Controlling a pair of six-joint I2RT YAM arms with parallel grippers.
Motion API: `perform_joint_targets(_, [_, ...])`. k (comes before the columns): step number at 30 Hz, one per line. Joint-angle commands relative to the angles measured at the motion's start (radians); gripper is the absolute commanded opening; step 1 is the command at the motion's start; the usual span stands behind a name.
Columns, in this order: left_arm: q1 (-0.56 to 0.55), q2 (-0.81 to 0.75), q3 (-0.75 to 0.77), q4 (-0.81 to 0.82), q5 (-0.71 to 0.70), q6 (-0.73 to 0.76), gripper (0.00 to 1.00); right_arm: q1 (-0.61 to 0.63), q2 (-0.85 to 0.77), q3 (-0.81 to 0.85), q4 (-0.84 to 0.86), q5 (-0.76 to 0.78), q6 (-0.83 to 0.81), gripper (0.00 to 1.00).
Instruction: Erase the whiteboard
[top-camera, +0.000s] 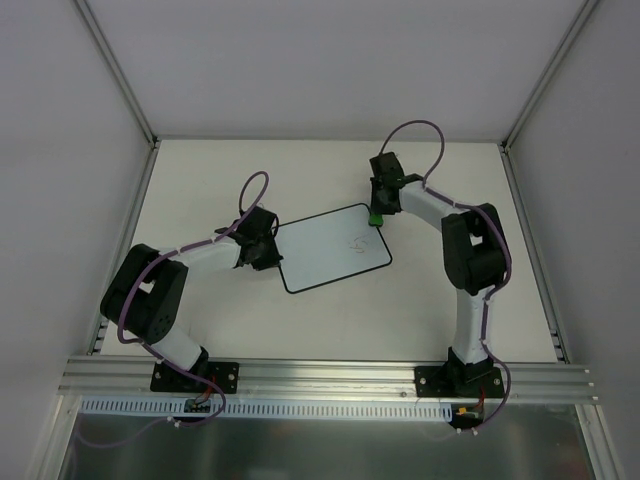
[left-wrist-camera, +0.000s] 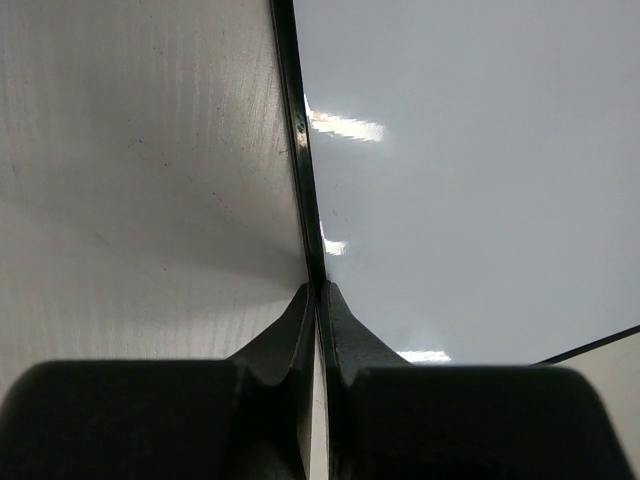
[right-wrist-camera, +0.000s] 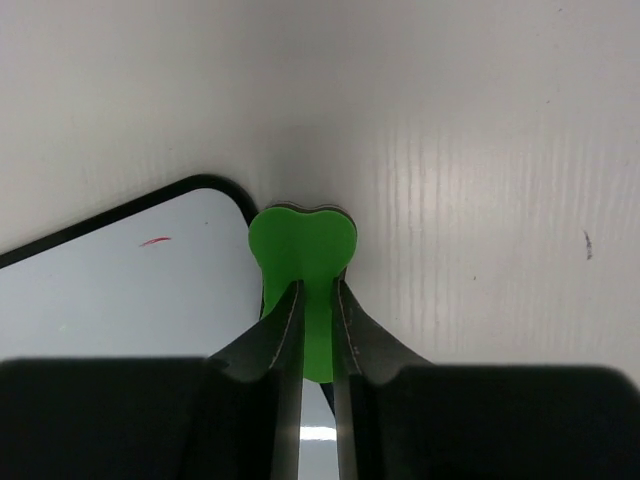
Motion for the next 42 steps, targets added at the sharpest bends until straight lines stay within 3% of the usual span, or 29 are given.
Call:
perform_joint_targets(1, [-0.021,0.058,-0.070,-0.206,0.010,0.013,0.00,0.004,0.049,0.004,-0.128,0.049,-0.064,0.00])
perform_joint_targets(12, [-0.021,0.067,-0.059,-0.206,0.018,0.016,0.00,0.177,0.171,0.202,-0.207,-0.019,-0.130,0.00])
perform_joint_targets(19, [-0.021,0.062,-0.057,-0.206,0.021,0.013,0.00,0.223,0.211,0.285,-0.276,-0.062,-0.140,0.00])
perform_joint_targets(24, [-0.021,0.064,-0.054,-0.204,0.024,0.012,0.00,0.160,0.152,0.215,-0.271,-0.019,-0.129,0.00])
perform_joint_targets(30, [-0.021,0.064,-0.050,-0.204,0.022,0.009,0.00,0.070,0.017,-0.056,-0.176,0.022,-0.137,0.00])
perform_joint_targets(36, [-0.021,0.070,-0.039,-0.204,0.024,0.012,0.00,0.163,-0.080,-0.227,-0.115,0.033,-0.103,0.01])
perform_joint_targets(42, [-0.020,0.064,-0.042,-0.204,0.022,0.007,0.00,0.293,-0.057,-0.195,-0.095,-0.037,-0.055,0.00])
